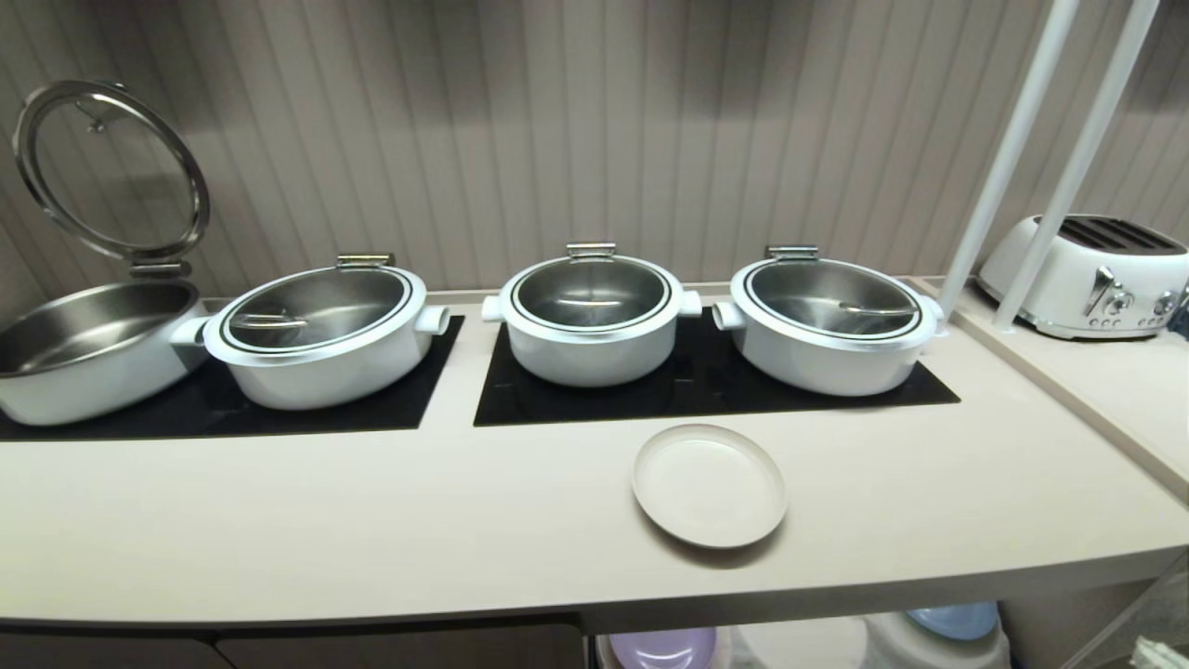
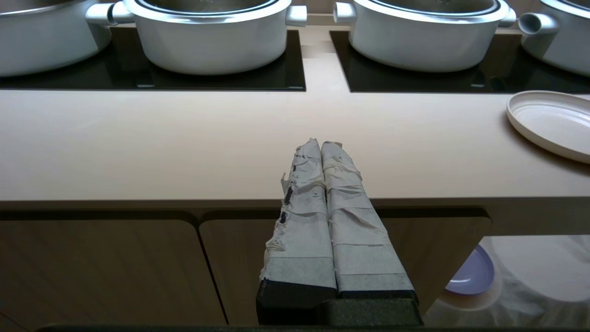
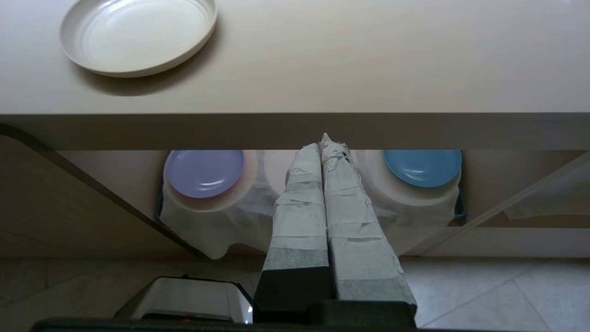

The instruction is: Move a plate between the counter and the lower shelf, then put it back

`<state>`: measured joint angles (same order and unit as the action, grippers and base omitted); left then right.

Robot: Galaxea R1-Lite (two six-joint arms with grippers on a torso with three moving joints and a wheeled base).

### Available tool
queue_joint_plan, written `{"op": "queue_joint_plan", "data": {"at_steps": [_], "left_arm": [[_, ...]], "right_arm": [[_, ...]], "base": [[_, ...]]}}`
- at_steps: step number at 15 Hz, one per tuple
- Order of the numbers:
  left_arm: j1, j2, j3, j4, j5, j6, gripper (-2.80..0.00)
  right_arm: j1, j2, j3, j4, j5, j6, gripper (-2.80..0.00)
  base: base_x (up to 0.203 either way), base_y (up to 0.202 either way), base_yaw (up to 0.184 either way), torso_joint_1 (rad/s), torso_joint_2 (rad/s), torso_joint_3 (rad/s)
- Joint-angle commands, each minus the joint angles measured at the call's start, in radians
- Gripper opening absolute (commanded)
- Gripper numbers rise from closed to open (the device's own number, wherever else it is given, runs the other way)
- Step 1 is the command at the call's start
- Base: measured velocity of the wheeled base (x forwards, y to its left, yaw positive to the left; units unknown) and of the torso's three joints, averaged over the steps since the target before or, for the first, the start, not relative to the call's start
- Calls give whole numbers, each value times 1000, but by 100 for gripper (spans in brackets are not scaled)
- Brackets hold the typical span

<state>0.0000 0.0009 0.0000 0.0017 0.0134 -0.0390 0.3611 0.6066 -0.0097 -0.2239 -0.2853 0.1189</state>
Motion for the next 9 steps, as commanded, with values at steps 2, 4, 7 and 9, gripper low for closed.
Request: {"op": "queue_joint_plan", "data": {"at_steps": [2, 4, 7, 9], "left_arm": [[0, 1, 0, 0, 0, -2, -280], [1, 1, 0, 0, 0, -2, -280], [1, 1, 0, 0, 0, -2, -280], [0, 1, 0, 0, 0, -2, -280]], "right_arm": [[-140, -279, 8, 64, 145, -10, -280], [-205, -330, 9, 105, 241, -89, -280], [-287, -325, 10, 133, 262, -284, -280], [-351, -392, 10, 167, 305, -316, -280]], "base": [[0, 0, 0, 0, 0, 0], [0, 0, 0, 0, 0, 0], [0, 0, 0, 0, 0, 0], [0, 0, 0, 0, 0, 0]]}}
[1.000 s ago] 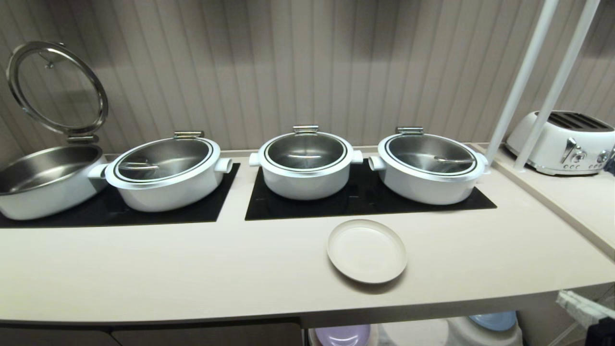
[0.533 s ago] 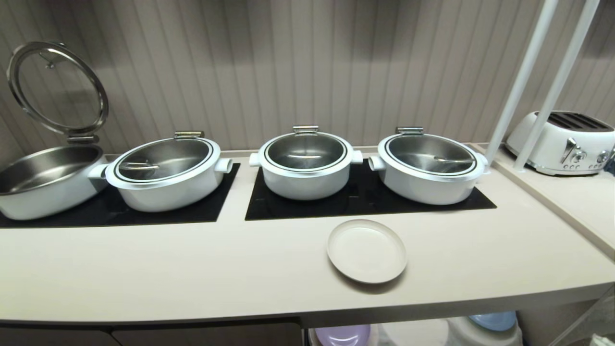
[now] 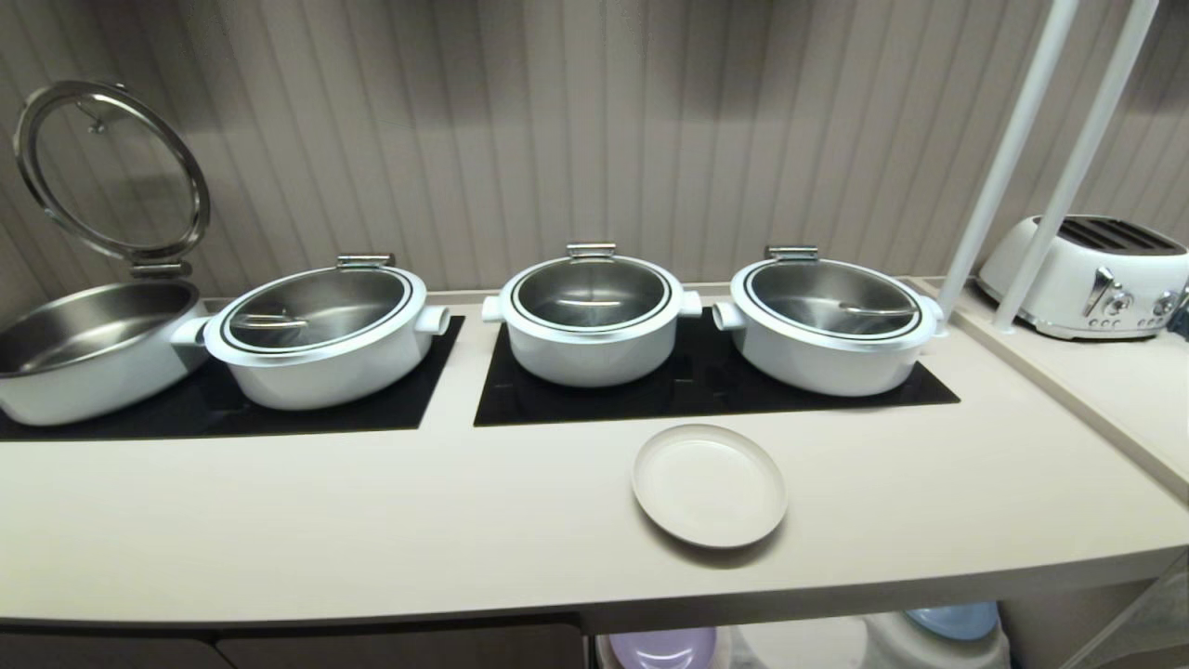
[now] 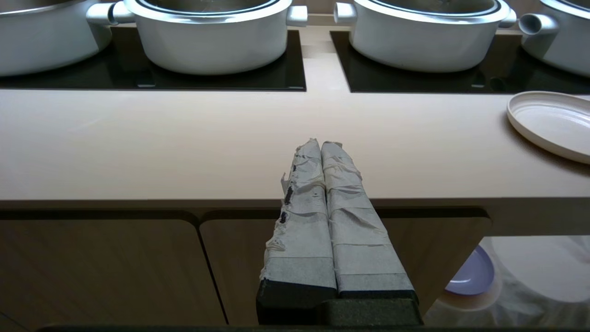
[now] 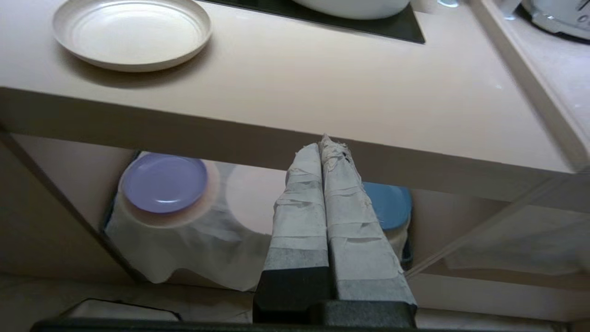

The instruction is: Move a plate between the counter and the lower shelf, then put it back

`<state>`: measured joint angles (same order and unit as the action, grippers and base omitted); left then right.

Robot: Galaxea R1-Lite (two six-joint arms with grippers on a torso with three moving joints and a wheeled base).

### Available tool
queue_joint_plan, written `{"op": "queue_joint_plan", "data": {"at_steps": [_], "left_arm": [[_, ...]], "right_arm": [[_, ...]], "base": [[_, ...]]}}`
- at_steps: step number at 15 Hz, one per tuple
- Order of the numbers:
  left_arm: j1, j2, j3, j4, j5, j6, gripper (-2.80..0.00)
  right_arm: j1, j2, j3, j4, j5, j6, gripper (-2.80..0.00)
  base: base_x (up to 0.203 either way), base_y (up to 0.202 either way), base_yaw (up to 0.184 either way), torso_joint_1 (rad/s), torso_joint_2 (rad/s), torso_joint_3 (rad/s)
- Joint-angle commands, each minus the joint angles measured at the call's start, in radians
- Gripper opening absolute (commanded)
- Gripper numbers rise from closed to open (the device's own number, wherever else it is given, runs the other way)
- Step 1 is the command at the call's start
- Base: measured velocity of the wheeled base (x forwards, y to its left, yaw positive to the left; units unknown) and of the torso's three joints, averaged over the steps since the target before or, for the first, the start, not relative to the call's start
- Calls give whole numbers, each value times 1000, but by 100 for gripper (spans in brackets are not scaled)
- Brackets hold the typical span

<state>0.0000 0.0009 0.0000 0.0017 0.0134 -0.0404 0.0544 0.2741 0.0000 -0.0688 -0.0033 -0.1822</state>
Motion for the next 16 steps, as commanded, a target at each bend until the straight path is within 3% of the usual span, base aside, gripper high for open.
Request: {"op": "queue_joint_plan", "data": {"at_steps": [1, 6, 16], "left_arm": [[0, 1, 0, 0, 0, 0, -280], [0, 1, 0, 0, 0, 0, -280], [0, 1, 0, 0, 0, -1, -280]], "right_arm": [[-57, -98, 0, 33, 54, -21, -280], [-61, -274, 0, 68, 77, -25, -280], [-61, -274, 0, 70, 78, -22, -280]], "base": [[0, 0, 0, 0, 0, 0], [0, 0, 0, 0, 0, 0], [0, 0, 0, 0, 0, 0]]}}
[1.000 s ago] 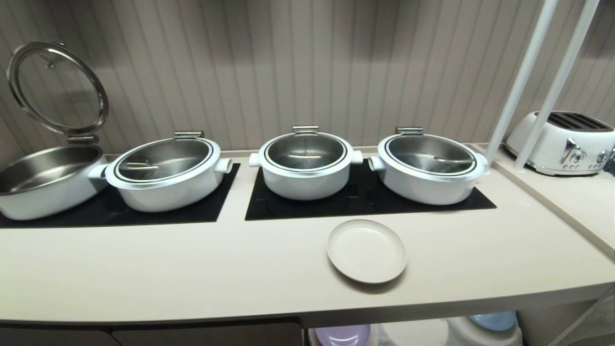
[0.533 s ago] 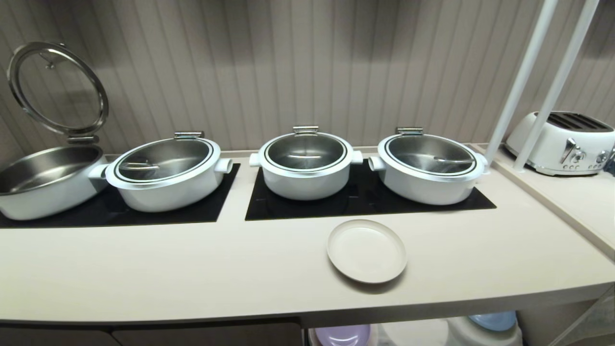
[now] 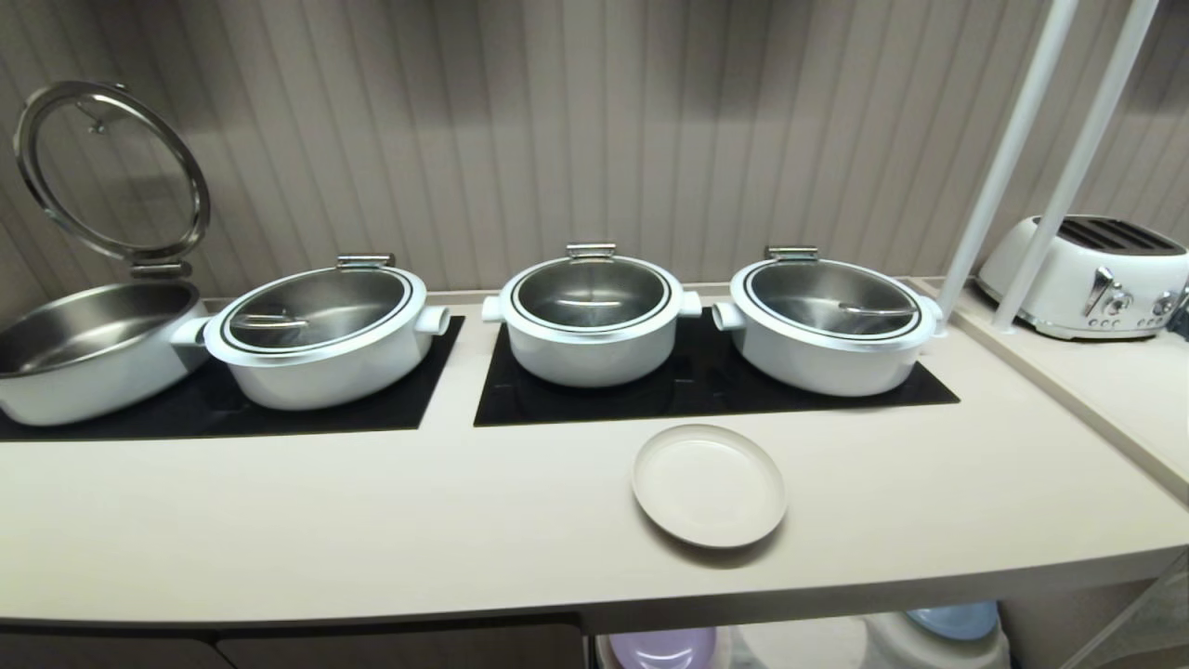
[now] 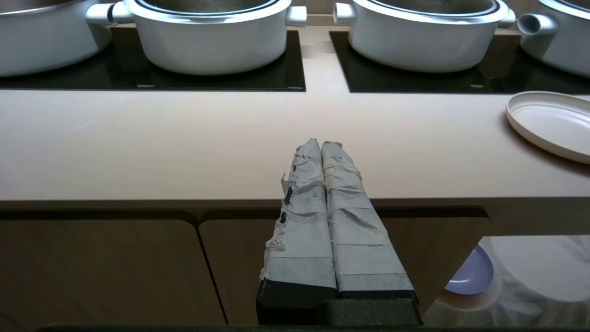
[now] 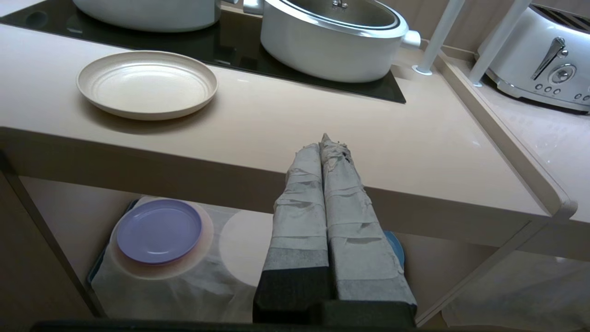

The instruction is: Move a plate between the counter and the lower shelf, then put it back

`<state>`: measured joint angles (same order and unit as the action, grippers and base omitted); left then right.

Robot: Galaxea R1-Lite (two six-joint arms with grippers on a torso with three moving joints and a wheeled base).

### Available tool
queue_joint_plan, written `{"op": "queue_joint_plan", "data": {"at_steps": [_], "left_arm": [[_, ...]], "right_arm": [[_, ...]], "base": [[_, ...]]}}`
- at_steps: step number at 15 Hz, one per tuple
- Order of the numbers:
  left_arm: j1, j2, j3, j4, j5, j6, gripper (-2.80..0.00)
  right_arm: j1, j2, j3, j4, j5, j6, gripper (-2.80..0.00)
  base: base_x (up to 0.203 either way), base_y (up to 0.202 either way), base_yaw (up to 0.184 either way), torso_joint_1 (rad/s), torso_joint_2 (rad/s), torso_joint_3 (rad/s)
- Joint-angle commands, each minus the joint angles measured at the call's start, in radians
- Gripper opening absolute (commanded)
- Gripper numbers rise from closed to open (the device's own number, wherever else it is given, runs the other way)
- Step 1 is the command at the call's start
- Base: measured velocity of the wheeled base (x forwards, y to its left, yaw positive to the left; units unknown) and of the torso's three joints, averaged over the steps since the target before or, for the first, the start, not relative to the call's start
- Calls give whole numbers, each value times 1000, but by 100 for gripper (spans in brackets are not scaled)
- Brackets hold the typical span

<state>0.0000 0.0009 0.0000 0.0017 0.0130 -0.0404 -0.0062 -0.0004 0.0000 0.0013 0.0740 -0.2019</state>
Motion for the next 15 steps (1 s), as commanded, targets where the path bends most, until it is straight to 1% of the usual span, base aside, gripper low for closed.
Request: {"op": "queue_joint_plan", "data": {"at_steps": [1, 13, 14, 15], "left_arm": [[0, 1, 0, 0, 1, -1, -280], [0, 1, 0, 0, 1, -1, -280], [2, 1, 0, 0, 1, -1, -280], [0, 1, 0, 0, 1, -1, -280]], "right_arm": [[0, 0, 0, -1, 0, -1, -280], [0, 0, 0, 0, 0, 19, -280], [0, 0, 0, 0, -12, 34, -280], [0, 0, 0, 0, -41, 68, -280]], "base": [[0, 0, 0, 0, 0, 0], [0, 0, 0, 0, 0, 0], [0, 0, 0, 0, 0, 0], [0, 0, 0, 0, 0, 0]]}}
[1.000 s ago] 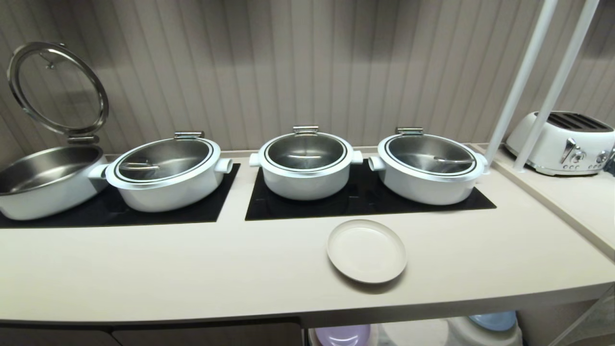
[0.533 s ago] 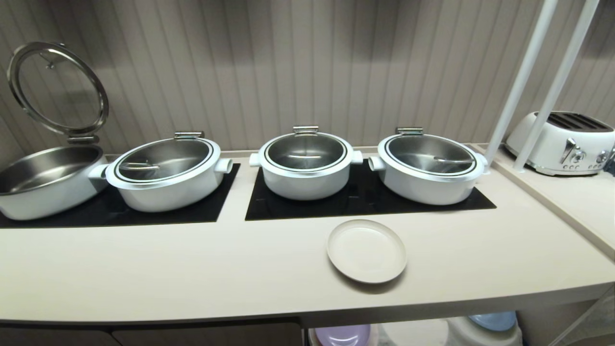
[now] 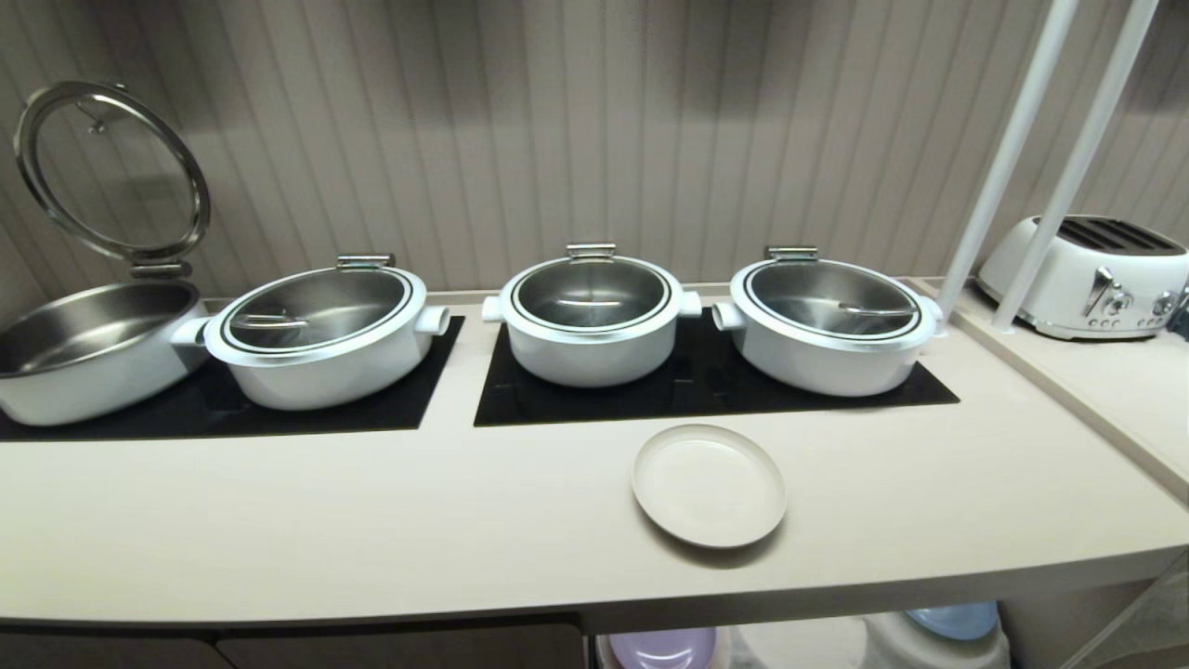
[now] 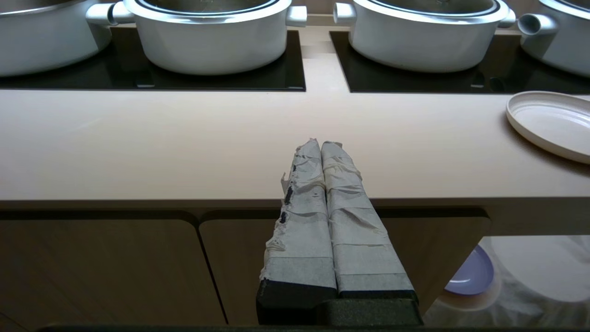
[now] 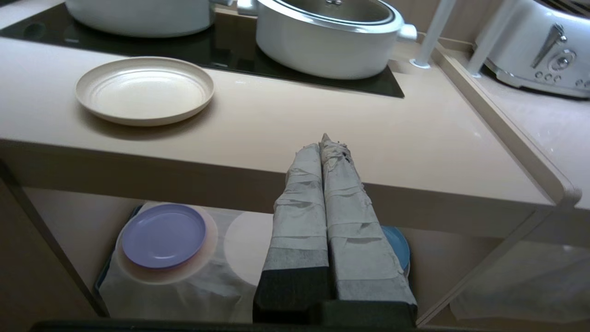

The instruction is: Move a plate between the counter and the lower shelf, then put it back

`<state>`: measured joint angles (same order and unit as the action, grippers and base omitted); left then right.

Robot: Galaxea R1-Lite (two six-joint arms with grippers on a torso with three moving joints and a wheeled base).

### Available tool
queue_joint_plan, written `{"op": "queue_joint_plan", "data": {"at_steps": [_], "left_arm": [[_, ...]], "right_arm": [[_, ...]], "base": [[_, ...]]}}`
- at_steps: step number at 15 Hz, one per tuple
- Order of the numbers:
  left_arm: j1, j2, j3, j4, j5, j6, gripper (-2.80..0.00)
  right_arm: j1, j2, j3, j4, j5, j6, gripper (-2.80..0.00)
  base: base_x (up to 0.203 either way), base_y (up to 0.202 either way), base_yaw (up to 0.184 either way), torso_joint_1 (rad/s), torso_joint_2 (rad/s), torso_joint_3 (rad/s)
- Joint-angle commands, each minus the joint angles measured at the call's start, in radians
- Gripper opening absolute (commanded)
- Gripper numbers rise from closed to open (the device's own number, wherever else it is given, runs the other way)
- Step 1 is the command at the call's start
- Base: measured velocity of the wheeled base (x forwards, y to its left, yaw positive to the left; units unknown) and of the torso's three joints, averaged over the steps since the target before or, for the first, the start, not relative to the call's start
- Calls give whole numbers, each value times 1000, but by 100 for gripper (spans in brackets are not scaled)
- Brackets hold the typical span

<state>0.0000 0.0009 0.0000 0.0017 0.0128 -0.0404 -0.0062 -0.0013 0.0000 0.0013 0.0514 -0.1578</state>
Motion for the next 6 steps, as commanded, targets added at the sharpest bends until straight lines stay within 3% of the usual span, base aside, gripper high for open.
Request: {"op": "queue_joint_plan", "data": {"at_steps": [1, 6], "left_arm": [[0, 1, 0, 0, 1, 0, -280], [0, 1, 0, 0, 1, -1, -280]], "right_arm": [[0, 1, 0, -1, -25, 40, -280], [0, 1, 0, 0, -25, 44, -280]], "base": [[0, 0, 0, 0, 0, 0], [0, 0, 0, 0, 0, 0]]}}
